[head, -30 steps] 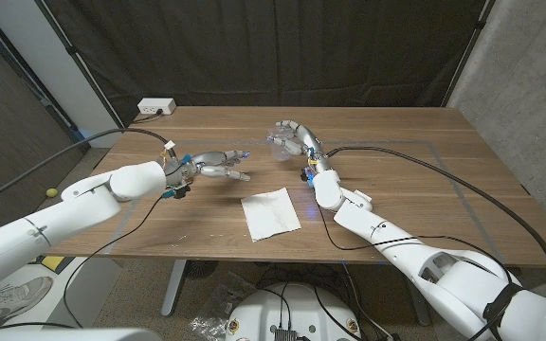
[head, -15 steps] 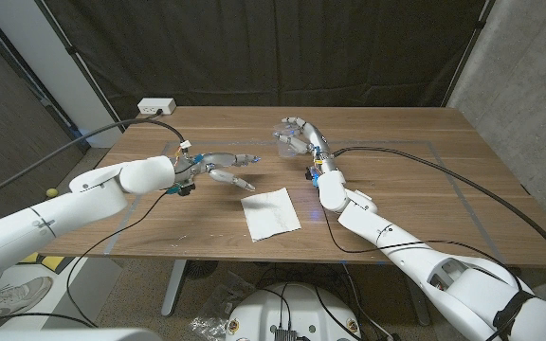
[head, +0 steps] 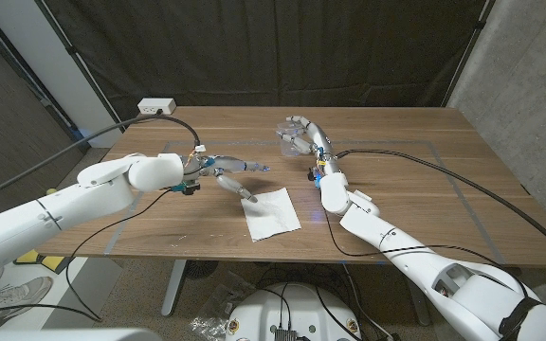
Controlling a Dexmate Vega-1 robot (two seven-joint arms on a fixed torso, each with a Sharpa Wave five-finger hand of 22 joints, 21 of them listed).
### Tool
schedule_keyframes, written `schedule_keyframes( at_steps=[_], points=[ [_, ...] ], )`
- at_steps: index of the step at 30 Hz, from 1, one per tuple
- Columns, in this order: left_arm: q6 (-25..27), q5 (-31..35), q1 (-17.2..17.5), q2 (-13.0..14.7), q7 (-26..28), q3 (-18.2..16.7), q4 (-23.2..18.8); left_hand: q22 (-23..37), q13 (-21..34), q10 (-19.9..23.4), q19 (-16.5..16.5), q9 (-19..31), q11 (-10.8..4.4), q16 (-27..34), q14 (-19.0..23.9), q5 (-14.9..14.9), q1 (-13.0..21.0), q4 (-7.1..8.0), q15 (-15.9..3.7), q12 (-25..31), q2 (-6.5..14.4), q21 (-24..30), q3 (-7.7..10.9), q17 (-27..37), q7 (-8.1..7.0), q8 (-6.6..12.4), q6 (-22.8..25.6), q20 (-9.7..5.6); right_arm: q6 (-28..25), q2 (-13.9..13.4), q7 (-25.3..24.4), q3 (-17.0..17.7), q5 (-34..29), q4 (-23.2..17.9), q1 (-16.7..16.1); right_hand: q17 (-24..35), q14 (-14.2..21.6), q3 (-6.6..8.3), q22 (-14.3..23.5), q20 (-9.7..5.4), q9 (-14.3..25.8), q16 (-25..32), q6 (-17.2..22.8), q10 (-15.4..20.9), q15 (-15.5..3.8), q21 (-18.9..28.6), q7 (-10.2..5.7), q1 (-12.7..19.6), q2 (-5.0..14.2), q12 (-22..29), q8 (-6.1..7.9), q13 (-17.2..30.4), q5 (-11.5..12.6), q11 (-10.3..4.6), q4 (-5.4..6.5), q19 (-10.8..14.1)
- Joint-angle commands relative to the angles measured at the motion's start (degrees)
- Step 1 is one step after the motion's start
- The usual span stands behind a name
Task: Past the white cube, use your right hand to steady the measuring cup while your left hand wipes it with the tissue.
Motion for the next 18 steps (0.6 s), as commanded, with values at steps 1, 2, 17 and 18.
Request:
schedule_keyframes(
  at_steps=[1,2,17,18],
  points=[
    [-0.49,9.5,-1.51,-0.25,-2.37,2.51,-2.73,0.22,0.2,0.06,0.14,0.21,-0.18,-0.05,-0.37,0.58,0.7,-0.47,-0.37,0.03,0.26,0.33,-0.03,0.17,-0.22,0.24,-0.05,0.09,-0.36,-0.8,-1.06,0.46,0.3,-2.12,-1.15,0.4,-0.28,-0.64,0.21,-4.03,0.19,0.32,0.18,0.7,-9.14,0.47,0.36,0.34,0.46,-0.03,0.19,0.27,-0.2,-0.01,-0.07,-0.24],
    [-0.47,10.28,-1.51,-0.3,-2.42,2.64,-2.95,0.22,0.2,0.09,0.12,0.22,-0.2,-0.08,-0.44,0.61,0.78,-0.48,-0.44,0.03,0.26,0.33,-0.04,0.18,-0.25,0.25,-0.02,0.06,-0.19,-0.84,-1.12,0.5,0.4,-2.17,-1.22,0.42,-0.31,-0.7,0.24,-4.03,0.19,0.29,0.14,0.68,-9.11,0.5,0.32,0.3,0.47,-0.07,0.17,0.29,-0.21,0.0,-0.02,-0.27],
    [-0.41,24.89,-0.33,-1.25,-0.18,5.06,-5.25,0.23,0.2,0.57,-0.08,0.25,-0.42,0.01,-0.35,0.99,1.59,-0.49,-0.81,0.11,0.15,0.29,-0.28,0.38,-0.28,0.23,-0.06,-0.11,0.25,-0.96,-1.29,0.89,1.11,-2.42,-1.76,0.81,-0.29,-1.22,0.5,-4.26,0.18,0.26,0.3,0.96,-9.15,1.05,0.37,0.66,0.68,-0.29,0.22,0.57,-0.2,-0.05,0.1,-0.39],
    [-0.43,25.66,-0.34,-1.4,-0.31,5.25,-5.33,0.23,0.2,0.61,-0.07,0.25,-0.46,0.06,-0.24,1.04,1.68,-0.48,-0.88,0.11,0.14,0.29,-0.32,0.41,-0.28,0.23,-0.06,-0.15,0.39,-1.05,-1.28,0.85,1.01,-2.31,-1.7,0.83,-0.25,-1.24,0.52,-4.26,0.17,0.27,0.28,0.94,-9.15,1.1,0.38,0.66,0.75,-0.32,0.2,0.59,-0.2,0.0,0.13,-0.39]
  ],
)
